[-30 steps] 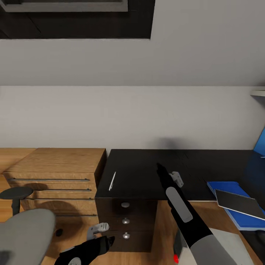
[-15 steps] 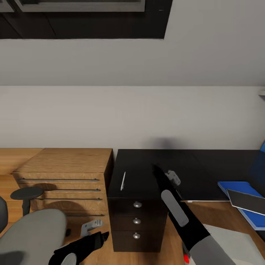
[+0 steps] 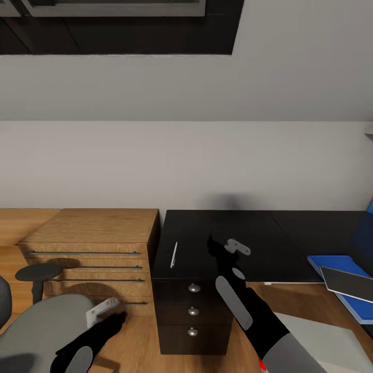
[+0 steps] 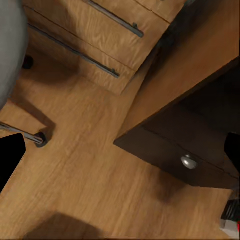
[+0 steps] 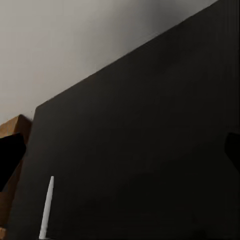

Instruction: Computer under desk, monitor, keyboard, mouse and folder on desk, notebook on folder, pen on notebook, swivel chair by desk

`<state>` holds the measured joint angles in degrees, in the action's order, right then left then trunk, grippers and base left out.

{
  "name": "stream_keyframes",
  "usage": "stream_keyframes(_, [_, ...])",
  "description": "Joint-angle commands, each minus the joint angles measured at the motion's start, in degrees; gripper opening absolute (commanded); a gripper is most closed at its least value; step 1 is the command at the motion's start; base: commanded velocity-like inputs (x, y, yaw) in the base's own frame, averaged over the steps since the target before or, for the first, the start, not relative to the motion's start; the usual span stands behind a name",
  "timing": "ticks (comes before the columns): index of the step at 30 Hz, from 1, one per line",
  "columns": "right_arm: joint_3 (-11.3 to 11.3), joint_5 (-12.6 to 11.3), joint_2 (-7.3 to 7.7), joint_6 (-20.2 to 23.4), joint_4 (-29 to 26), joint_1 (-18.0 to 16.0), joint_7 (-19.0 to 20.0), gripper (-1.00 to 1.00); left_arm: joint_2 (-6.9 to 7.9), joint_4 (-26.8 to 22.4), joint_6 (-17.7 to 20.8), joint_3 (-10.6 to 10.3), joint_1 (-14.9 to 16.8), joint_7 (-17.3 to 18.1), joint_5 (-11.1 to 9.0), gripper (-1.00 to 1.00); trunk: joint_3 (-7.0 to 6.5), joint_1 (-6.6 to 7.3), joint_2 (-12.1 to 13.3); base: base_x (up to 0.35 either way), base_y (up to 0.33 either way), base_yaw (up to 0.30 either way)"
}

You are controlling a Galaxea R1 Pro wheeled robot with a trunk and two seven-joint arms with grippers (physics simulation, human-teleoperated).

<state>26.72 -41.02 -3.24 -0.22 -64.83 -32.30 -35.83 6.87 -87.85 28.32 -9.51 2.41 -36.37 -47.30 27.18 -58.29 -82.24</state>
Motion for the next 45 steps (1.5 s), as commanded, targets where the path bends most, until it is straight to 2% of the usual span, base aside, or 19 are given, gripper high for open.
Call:
stream_keyframes(1, [0.16, 0.08, -0.24, 3.57, -0.14, -0.08, -2.25, 1.00, 0.09, -0.10, -2.45, -0.03, 0.05, -1.29, -0.31, 1.00, 0.06, 0.00, -0.04, 0.000, 0.000, 0.000])
stream_keyframes(2, [0.18, 0.24, -0.44, 5.34, -0.20, -0.09, -3.34, 1.00, 0.11, -0.11, -3.72, -0.01, 0.05, -1.77, -0.12, 1.00, 0.06, 0.00, -0.04, 0.000, 0.000, 0.000])
stream_keyframes(3, [0.19, 0.78, -1.34, 11.82, -0.47, -0.15, -7.82, 1.00, 0.14, -0.51, -8.17, -0.04, 0.05, -4.14, 1.20, 1.00, 0.06, 0.00, -0.04, 0.000, 0.000, 0.000])
stream_keyframes(5, [0.16, 1.03, -1.76, 16.04, -0.71, -0.19, -10.64, 1.00, 0.15, -2.31, -10.51, -0.11, 0.05, -5.60, 2.16, 1.00, 0.06, 0.00, -0.04, 0.000, 0.000, 0.000])
stream_keyframes(7, [-0.01, 1.30, -1.72, 17.89, -2.86, -0.21, -12.42, 1.00, 0.15, -4.09, -11.53, -0.14, 0.05, -6.30, 2.61, 1.00, 0.06, 0.00, -0.04, 0.000, 0.000, 0.000])
stream_keyframes(10, [0.02, 1.39, -1.50, 17.25, -7.60, -0.15, -15.19, 1.00, 0.16, -4.85, -11.73, -0.21, 0.05, -6.57, 2.73, 1.00, 0.06, 0.00, -0.04, 0.000, 0.000, 0.000])
stream_keyframes(14, [0.49, 1.90, -1.70, 20.82, -6.01, -0.22, -16.89, 1.00, 0.14, -4.89, -11.45, -0.33, 0.05, -6.60, 2.67, 1.00, 0.06, 0.00, -0.04, 0.000, 0.000, 0.000])
stream_keyframes(18, [0.63, 2.08, -1.75, 23.20, -2.46, -0.44, -17.01, 1.00, 0.09, -4.88, -10.95, -1.09, 0.05, -6.65, 2.69, 1.00, 0.06, 0.00, -0.04, 0.000, 0.000, 0.000])
stream_keyframes(23, [0.45, 1.99, -1.77, 24.16, 1.59, -0.66, -16.06, 1.00, 0.15, -4.81, -10.76, -3.36, 0.05, -6.69, 2.84, 1.00, 0.06, 0.00, -0.04, 0.000, 0.000, 0.000])
stream_keyframes(28, [0.46, 2.01, -1.85, 26.50, 4.12, -1.27, -15.00, 1.00, 0.16, -4.86, -10.75, -3.96, 0.05, -6.69, 2.98, 1.00, 0.06, 0.00, -0.04, 0.000, 0.000, 0.000])
stream_keyframes(29, [0.49, 2.15, -1.78, 26.90, 5.15, -1.69, -13.91, 1.00, 0.16, -4.87, -10.75, -4.58, 0.05, -6.70, 2.99, 1.00, 0.06, 0.00, -0.04, 0.000, 0.000, 0.000])
stream_keyframes(31, [0.59, 2.87, -1.51, 27.29, 7.87, -3.23, -8.80, 1.00, 0.21, -4.87, -10.74, -6.09, 0.05, -6.70, 3.06, 1.00, 0.06, 0.00, -0.04, 0.000, 0.000, 0.000])
stream_keyframes(33, [0.61, 6.32, -1.35, 26.67, 10.59, -3.94, -3.12, 1.00, 0.23, -4.88, -10.74, -6.60, 0.05, -6.71, 3.06, 1.00, 0.06, 0.00, -0.04, 0.000, 0.000, 0.000])
stream_keyframes(34, [0.60, 9.52, -1.31, 25.29, 12.05, -4.12, -0.09, 1.00, 0.24, -4.88, -10.74, -6.75, 0.05, -6.71, 3.04, 1.00, 0.06, 0.00, -0.04, 0.000, 0.000, 0.000])
stream_keyframes(35, [0.48, 15.52, -1.37, 22.15, 13.38, -4.27, 3.79, 1.00, 0.24, -4.88, -10.74, -6.88, 0.05, -6.70, 3.04, 1.00, 0.06, 0.00, -0.04, 0.000, 0.000, 0.000])
stream_keyframes(37, [0.54, 21.25, -1.54, 19.74, 14.33, -4.37, 6.46, 1.00, 0.24, -4.88, -10.74, -6.91, 0.05, -6.70, 3.07, 1.00, 0.06, 0.00, -0.04, 0.000, 0.000, 0.000])
stream_keyframes(41, [0.45, 24.53, -1.69, 18.48, 15.78, -5.17, 8.22, 1.00, 0.25, -4.88, -10.74, -6.92, 0.05, -6.70, 3.09, 1.00, 0.06, 0.00, -0.04, 0.000, 0.000, 0.000])
stream_keyframes(43, [0.23, 25.04, -1.68, 18.02, 19.32, -9.22, 9.76, 1.00, 0.25, -4.89, -10.74, -6.95, 0.05, -6.70, 3.09, 1.00, 0.06, 0.00, -0.04, 0.000, 0.000, 0.000])
stream_keyframes(45, [0.10, 25.24, -1.81, 16.95, 26.76, -14.52, 12.72, 1.00, 0.25, -4.94, -10.74, -6.99, 0.05, -6.70, 3.09, 1.00, 0.06, 0.00, -0.04, 0.000, 0.000, 0.000])
